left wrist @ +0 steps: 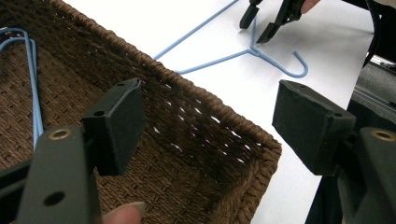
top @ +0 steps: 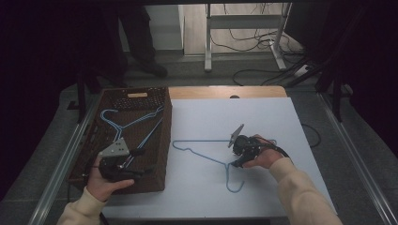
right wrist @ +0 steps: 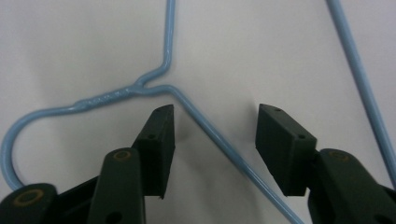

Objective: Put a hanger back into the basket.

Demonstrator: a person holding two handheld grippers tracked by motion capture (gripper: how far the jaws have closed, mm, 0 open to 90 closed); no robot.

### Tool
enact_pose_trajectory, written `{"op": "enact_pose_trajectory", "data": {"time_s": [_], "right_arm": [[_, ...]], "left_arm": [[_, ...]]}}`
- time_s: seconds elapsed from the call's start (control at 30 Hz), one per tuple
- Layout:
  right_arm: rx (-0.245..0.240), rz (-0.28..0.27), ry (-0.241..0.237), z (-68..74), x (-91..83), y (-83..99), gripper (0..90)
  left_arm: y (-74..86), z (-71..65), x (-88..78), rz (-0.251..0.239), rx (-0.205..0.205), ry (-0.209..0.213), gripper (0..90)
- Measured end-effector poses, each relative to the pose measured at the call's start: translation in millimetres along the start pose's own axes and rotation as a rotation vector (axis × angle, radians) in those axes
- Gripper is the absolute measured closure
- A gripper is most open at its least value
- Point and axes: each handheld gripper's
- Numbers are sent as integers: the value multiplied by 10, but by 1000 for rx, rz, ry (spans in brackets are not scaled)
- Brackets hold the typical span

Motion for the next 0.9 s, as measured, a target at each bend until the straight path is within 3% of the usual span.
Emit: {"op": "enact_pose_trajectory", "data": {"time_s": [0.17, 0.37, 0.57, 0.73, 0.9], "right_arm": [[-10, 4, -20, 8, 6, 2, 561], [10, 11, -31, 33, -11, 18, 690], [52, 39, -31, 110, -43, 49, 751], [81, 34, -21, 267, -84, 155, 770], [58, 60, -38, 348, -99, 155, 715]], "left_arm": [[-1, -2, 1, -1, 1, 1, 257], [6, -4, -2, 1, 0, 0, 257], [16, -4, -14, -4, -4, -3, 257], [15, 0, -14, 1, 2, -1, 257], [-5, -11, 13, 4, 8, 4, 259]]}}
Point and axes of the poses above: each handheld gripper's, and its own axes: x roughly forward along the jaws, y roughly out of its underside, z roughly to its left, and after that the axes turned 2 degrees about y, right-handed
